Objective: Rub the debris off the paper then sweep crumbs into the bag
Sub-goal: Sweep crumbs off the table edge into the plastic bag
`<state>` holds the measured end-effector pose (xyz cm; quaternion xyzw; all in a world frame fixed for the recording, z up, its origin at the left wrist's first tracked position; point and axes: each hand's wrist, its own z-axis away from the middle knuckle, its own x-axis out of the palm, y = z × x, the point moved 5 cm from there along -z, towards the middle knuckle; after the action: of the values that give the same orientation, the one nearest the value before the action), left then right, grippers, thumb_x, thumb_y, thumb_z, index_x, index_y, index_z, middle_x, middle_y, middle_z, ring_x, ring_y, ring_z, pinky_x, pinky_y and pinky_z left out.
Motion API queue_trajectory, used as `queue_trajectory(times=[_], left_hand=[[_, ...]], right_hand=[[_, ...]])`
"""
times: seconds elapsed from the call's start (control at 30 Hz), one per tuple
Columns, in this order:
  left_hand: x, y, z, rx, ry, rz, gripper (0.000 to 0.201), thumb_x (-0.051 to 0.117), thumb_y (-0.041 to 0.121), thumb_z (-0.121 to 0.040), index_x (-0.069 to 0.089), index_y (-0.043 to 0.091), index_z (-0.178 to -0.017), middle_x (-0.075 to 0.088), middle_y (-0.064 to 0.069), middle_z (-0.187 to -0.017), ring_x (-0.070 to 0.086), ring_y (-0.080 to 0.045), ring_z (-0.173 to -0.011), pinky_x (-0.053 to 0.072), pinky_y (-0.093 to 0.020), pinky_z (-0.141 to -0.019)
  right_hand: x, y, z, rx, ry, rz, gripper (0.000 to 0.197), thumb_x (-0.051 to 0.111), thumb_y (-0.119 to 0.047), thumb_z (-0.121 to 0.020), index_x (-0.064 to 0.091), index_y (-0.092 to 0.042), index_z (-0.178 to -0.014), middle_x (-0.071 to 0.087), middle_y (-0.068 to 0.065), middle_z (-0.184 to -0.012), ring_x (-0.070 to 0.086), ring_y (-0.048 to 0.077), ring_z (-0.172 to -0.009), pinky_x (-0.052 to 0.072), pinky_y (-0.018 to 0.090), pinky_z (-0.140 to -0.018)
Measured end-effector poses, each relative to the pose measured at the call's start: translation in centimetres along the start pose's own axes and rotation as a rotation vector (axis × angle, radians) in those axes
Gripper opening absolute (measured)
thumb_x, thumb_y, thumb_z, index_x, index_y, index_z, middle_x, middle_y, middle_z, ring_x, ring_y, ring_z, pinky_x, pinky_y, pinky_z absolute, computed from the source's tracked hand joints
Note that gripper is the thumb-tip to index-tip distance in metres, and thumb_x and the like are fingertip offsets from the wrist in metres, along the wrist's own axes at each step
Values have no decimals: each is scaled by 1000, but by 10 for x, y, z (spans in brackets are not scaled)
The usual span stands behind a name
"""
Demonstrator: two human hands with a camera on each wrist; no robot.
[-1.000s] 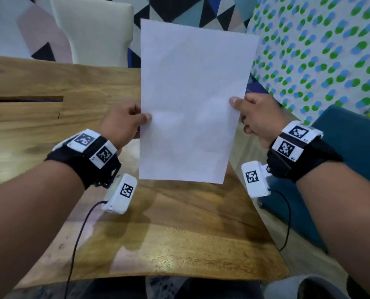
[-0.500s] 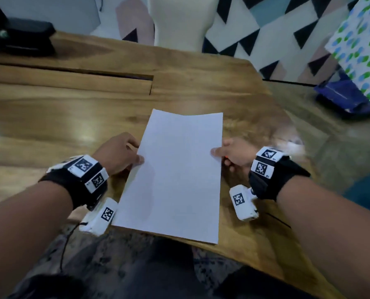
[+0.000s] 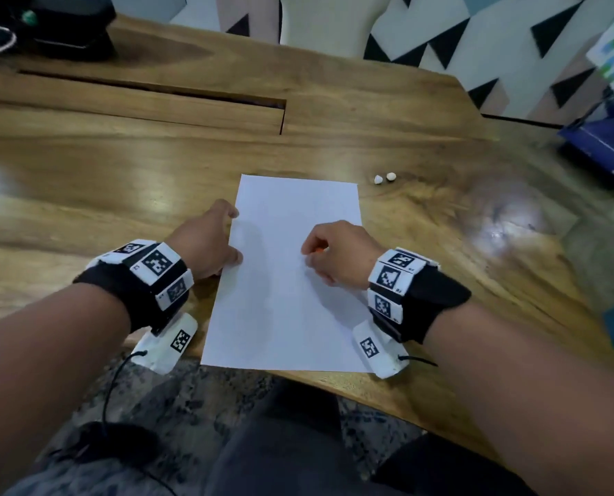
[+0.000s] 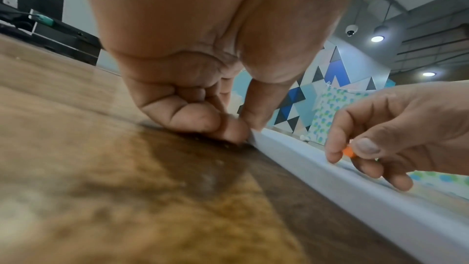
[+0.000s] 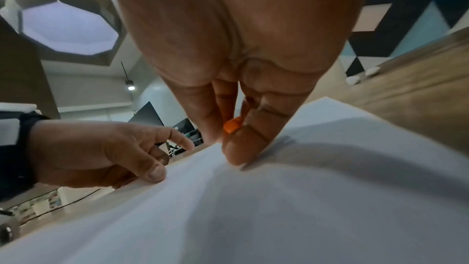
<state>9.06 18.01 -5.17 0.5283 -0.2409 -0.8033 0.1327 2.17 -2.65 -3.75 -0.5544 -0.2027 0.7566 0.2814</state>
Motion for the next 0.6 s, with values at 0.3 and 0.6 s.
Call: queue_trajectory(times=[0.3, 0.6], left_hand=[[-17, -37, -11, -36, 32, -138, 60, 79, 17, -86, 48, 28, -136, 64, -7, -91, 64, -30, -77, 51, -38, -68], [-27, 3, -11, 88, 249, -339, 51, 81, 40, -82, 61, 27, -126, 57, -14, -104, 60, -37, -90, 53, -50, -85]], right_hand=[[-5, 63, 43, 219, -72, -1367, 47, 55, -43, -95, 52, -15, -133, 64, 17, -129, 66, 32, -109, 51, 43, -93], [-89, 155, 96, 231, 485, -1541, 54, 52, -55, -94, 52, -16, -132, 57, 18, -139, 58, 35, -123, 48, 49, -99]])
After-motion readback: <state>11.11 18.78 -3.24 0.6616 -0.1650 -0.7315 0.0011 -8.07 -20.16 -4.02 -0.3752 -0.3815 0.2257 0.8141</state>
